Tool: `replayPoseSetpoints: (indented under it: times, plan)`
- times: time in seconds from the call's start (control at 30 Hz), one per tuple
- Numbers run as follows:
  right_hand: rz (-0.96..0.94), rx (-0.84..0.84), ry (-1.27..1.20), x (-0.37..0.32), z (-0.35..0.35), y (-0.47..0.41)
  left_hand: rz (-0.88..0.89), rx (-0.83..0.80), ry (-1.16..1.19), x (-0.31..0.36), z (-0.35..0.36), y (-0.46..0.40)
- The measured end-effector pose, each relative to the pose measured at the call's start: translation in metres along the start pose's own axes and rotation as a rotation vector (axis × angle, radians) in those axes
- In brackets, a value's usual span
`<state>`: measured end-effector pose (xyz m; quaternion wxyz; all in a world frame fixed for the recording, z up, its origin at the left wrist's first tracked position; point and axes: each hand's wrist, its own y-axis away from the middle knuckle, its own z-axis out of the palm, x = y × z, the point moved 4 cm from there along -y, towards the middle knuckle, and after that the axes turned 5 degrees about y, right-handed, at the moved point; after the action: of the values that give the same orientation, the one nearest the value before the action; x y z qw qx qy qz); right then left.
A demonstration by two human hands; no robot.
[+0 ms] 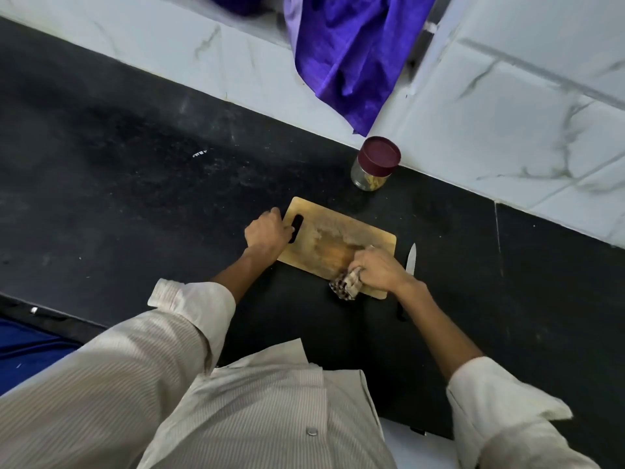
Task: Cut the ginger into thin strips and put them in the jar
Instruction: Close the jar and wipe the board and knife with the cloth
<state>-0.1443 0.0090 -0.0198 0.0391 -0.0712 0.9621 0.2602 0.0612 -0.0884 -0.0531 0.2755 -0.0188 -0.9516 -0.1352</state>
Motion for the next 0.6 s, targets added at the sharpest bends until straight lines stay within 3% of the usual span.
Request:
replayPoseSetpoints:
  times: [0.1, 0.2, 0.33, 0.47, 0.6]
  plan:
    - [0.088, -0.038, -0.182, 0.020, -0.013, 0.012, 0.006, 0.011, -0.001, 0.003, 0.006, 0.005]
    - [0.131, 0.129, -0.313, 0.029, -0.045, 0.000, 0.021, 0.006, -0.053, 0.004, 0.013, 0.008]
    - [0.126, 0.334, -0.245, 0.032, -0.073, -0.034, 0.015, -0.020, -0.102, 0.012, 0.012, 0.006]
    - [0.152, 0.141, -0.199, 0.027, -0.045, -0.050, -0.017, -0.027, -0.097, 0.013, 0.009, 0.007]
    - [0.108, 0.136, -0.177, 0.024, -0.016, -0.017, -0.037, -0.002, -0.109, 0.013, 0.009, 0.006]
